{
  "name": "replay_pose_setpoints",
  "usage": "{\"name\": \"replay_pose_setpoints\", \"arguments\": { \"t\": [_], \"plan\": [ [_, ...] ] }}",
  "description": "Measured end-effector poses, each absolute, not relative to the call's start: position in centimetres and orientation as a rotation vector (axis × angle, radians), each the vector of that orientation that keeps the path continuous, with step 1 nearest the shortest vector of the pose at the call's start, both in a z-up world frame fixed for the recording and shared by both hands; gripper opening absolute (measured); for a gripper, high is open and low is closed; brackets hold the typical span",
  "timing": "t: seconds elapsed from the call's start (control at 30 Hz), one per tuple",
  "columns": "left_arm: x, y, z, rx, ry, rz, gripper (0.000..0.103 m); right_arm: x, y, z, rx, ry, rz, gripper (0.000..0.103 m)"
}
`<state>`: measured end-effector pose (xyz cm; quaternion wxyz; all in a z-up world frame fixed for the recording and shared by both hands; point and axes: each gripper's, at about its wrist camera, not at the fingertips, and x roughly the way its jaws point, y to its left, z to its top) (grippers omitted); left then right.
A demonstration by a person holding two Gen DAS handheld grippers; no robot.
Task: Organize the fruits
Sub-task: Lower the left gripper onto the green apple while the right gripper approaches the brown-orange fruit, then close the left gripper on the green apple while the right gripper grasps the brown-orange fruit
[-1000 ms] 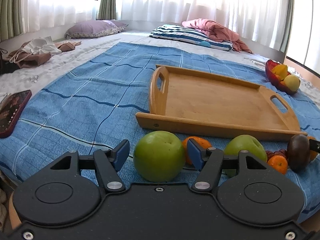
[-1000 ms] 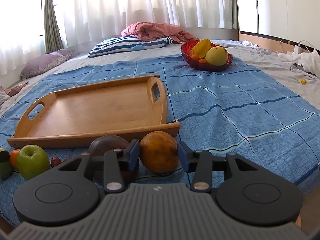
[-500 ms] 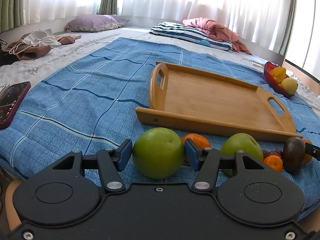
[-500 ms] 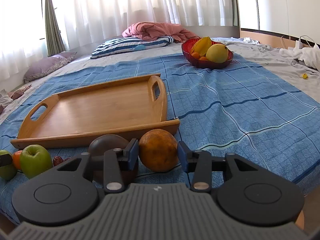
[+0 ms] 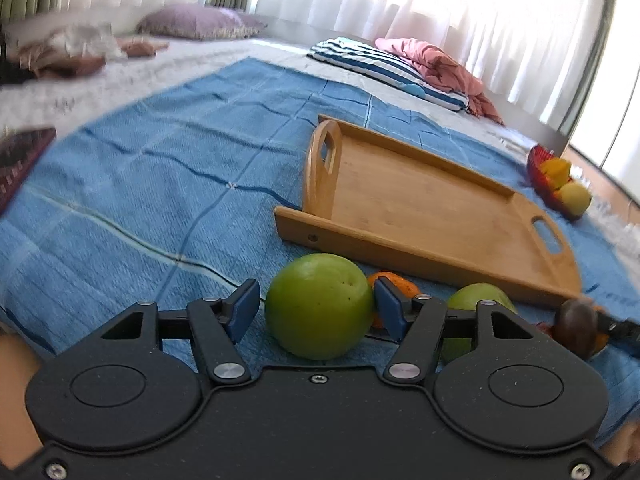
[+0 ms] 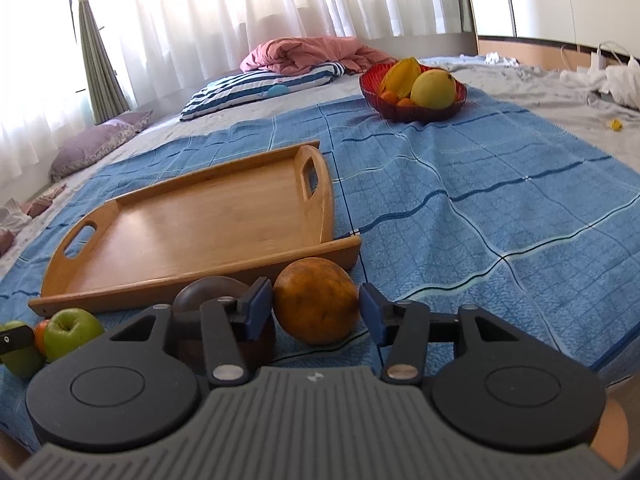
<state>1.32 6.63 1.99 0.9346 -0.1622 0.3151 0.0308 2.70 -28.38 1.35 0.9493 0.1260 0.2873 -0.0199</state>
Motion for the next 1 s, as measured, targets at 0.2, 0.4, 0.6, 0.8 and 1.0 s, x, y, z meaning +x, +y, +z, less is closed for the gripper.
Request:
{"name": "replay_pose_setpoints", "arguments": {
  "t": [0.2,0.4,0.6,0.8,1.0],
  "plan": [
    [1.5,7.5,1.8,-0.395,0.660,0.061,0.056,2.7,-28.4,1.5,0.266,0.589,-0.041,0.051],
    [1.1,6.8,2.5,-0.282,0.639,0.126,0.056,1.9,-28.1,1.9,0.232,0.558,-0.078,0.050],
    [0.7,6.2,2.4,-0.180,0.627,0.172,0.056,1.2,-27.3,2.4,0.129,0.536,-0.107,0.049],
    [0.6,5.4,2.2,-0.142,0.615,0.177,0.057,1.3,-26.6,2.1,0.083,0.530,-0.116,0.053],
    [0.9,5.6,1.8,-0.136,0.623,0.181,0.059,1.6,-26.4,1.9,0.078,0.531,-0.116,0.060]
  ]
}}
